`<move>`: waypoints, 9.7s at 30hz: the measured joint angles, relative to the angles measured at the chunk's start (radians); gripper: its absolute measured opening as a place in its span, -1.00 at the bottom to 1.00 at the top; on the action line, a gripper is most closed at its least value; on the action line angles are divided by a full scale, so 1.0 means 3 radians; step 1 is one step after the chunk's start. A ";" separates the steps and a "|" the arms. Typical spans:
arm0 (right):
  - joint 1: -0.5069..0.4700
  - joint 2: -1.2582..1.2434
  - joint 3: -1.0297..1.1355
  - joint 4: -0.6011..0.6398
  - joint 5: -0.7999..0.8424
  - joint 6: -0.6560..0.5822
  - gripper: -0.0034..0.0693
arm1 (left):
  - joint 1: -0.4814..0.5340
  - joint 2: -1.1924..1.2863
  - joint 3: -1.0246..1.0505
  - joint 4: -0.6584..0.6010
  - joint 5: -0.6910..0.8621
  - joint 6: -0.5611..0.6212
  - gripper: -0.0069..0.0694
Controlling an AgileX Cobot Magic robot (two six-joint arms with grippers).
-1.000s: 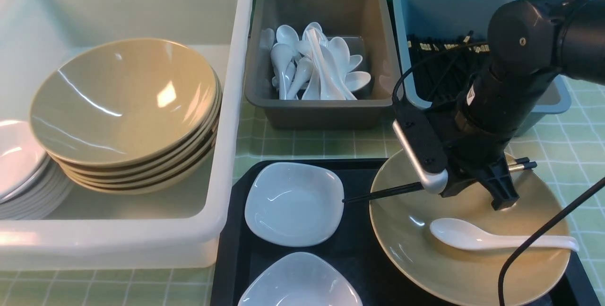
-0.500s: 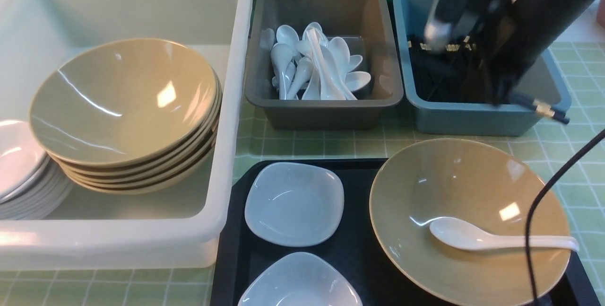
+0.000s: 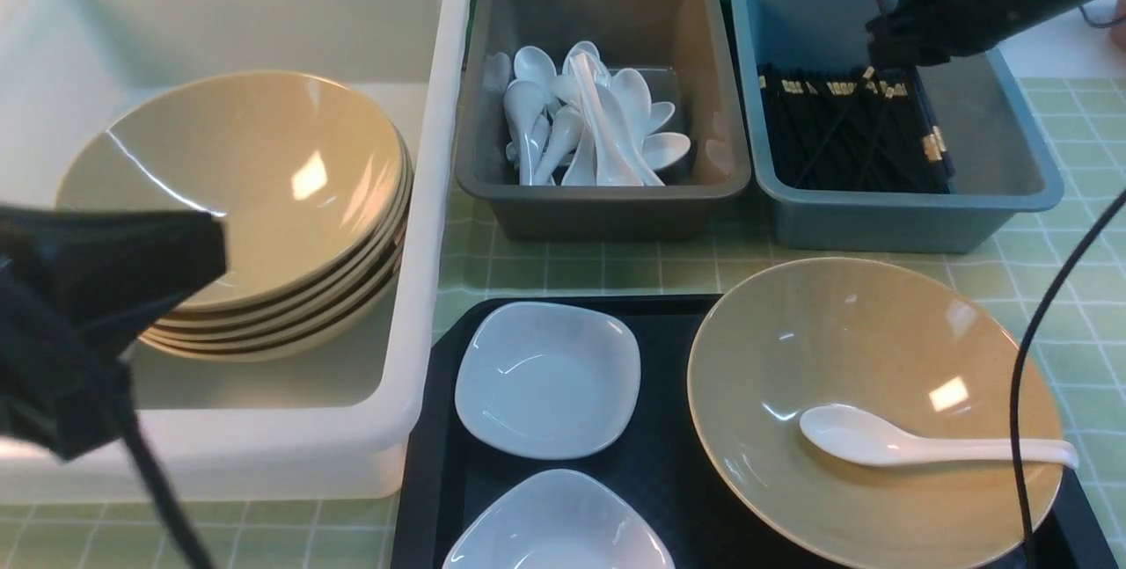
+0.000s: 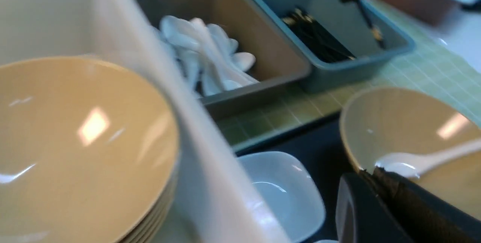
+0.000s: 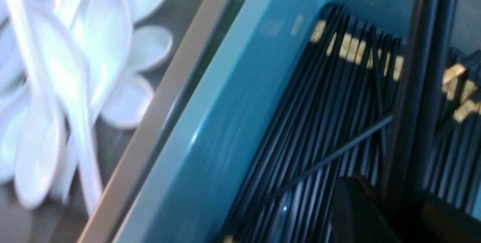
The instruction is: On green table put chopsticks spoon bowls plates into blue grey white boxes.
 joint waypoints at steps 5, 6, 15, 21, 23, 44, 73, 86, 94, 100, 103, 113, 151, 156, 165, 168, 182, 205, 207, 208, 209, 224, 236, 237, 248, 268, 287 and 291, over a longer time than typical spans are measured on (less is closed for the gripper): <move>-0.0003 0.0200 -0.0123 -0.0012 -0.0200 0.0373 -0.60 | -0.0284 0.0252 -0.0122 -0.0159 0.0003 0.0191 -0.82; -0.0003 0.0229 -0.0131 -0.0047 -0.0216 0.0455 -0.59 | -0.0343 0.0288 -0.0122 -0.0175 0.0015 0.0218 -0.82; -0.0003 0.0307 -0.0137 -0.0126 -0.0267 0.0831 0.14 | -0.0531 0.0400 -0.0122 -0.0340 0.0099 0.0300 -0.82; -0.0003 0.0120 -0.0137 -0.0137 0.0252 0.0705 0.60 | -0.0531 0.0400 -0.0122 -0.0352 0.0105 0.0326 -0.82; -0.0014 -0.0007 -0.0137 -0.0141 0.0553 0.0532 0.66 | -0.0531 0.0400 -0.0122 -0.0352 0.0112 0.0326 -0.82; 0.0774 -0.1727 0.1878 -0.0885 0.1590 -0.1111 0.69 | -0.0831 -0.0112 -0.0122 0.0451 0.0722 0.0075 -0.82; 0.1385 -0.0707 0.1890 -0.1664 0.1748 -0.0909 0.42 | -0.0848 -0.0176 -0.0122 0.0715 0.0666 -0.0312 -0.82; 0.1382 -0.0691 0.1890 -0.1685 0.1769 -0.0906 -0.45 | -0.0848 -0.0176 -0.0122 0.0715 0.0751 -0.0312 -0.82; 0.1382 -0.0822 0.1788 -0.1685 0.1831 -0.0906 -0.46 | -0.0848 -0.0176 -0.0122 0.0715 0.0755 -0.0312 -0.82; 0.1280 -0.0911 0.1310 -0.1524 0.1844 -0.0909 -0.47 | -0.0848 -0.0176 -0.0122 0.0715 0.0763 -0.0312 -0.82; 0.1160 -0.0928 0.1094 -0.1280 0.1844 -0.0909 -0.48 | -0.0848 -0.0176 -0.0122 0.0715 0.0766 -0.0312 -0.82; 0.0999 -0.0950 0.0507 -0.0336 0.1365 -0.0505 -0.84 | -0.0848 -0.0176 -0.0122 0.0701 0.0766 -0.0351 -0.82; 0.0984 -0.1041 0.2179 -0.1045 0.0429 0.2040 -0.52 | -0.0848 -0.0178 -0.0122 0.0693 0.0596 -0.0450 -0.82; 0.0984 -0.1281 0.1982 -0.1041 0.0534 0.1865 -0.55 | -0.0848 -0.0178 -0.0122 0.0693 0.0624 -0.0450 -0.82; 0.1050 -0.1295 0.0950 -0.0505 -0.0164 0.1509 -0.55 | -0.0848 -0.0179 -0.0122 0.0693 0.0620 -0.0450 -0.82; 0.1141 -0.0909 0.0573 -0.0367 -0.0932 0.1459 -0.55 | -0.0848 -0.0179 -0.0122 0.0693 0.0597 -0.0450 -0.82; 0.1164 0.0155 -0.0144 -0.0348 -0.1528 0.1456 0.40 | -0.0848 -0.0179 -0.0122 0.0693 0.0584 -0.0450 -0.82; 0.1177 -0.1840 -0.0044 -0.0384 0.1846 0.0219 0.55 | -0.0848 0.0399 -0.0122 0.0809 0.0210 -0.1438 -0.46; 0.1176 -0.2097 0.0121 -0.0357 0.1846 0.0208 0.40 | -0.0848 0.0606 -0.0122 0.0813 0.0097 -0.1438 -0.28; 0.1176 -0.2241 0.0239 -0.0356 0.1846 0.0209 0.31 | -0.0848 0.0726 -0.0122 0.0791 0.0020 -0.1438 -0.16; 0.1176 -0.2415 0.0405 -0.0356 0.1846 0.0201 0.19 | -0.0848 0.0874 -0.0122 0.0748 -0.0058 -0.1432 -0.02; 0.1176 -0.4096 0.2452 -0.0020 0.1798 -0.0162 -0.84 | -0.0928 0.2825 -0.1093 -0.0405 0.0178 -0.0301 0.79; 0.1176 -0.4337 0.2521 -0.0002 0.1736 -0.0204 -0.84 | -0.1342 0.4154 -0.2109 0.0171 0.0234 -0.0902 0.71; 0.1176 -0.4337 0.2521 -0.0002 0.1750 -0.0207 -0.84 | -0.1342 0.4240 -0.2163 0.0219 0.0234 -0.0998 0.68; 0.1176 -0.4337 0.2521 -0.0002 0.1785 -0.0306 -0.84 | -0.1342 0.4575 -0.2250 -0.0011 0.0135 -0.0844 -0.05; 0.1176 -0.4337 0.2521 -0.0001 0.1785 -0.0336 -0.81 | -0.1095 0.3604 -0.2254 0.0069 0.0452 -0.0573 -0.77; 0.1176 -0.4337 0.2521 0.0114 0.1750 -0.0336 -0.78 | 0.1490 0.1970 -0.1702 0.0084 0.0907 -0.0615 -0.77; 0.1176 -0.4337 0.2521 0.0200 0.1670 -0.0336 -0.78 | 0.2089 0.1664 -0.1051 -0.0087 0.0598 -0.0692 -0.77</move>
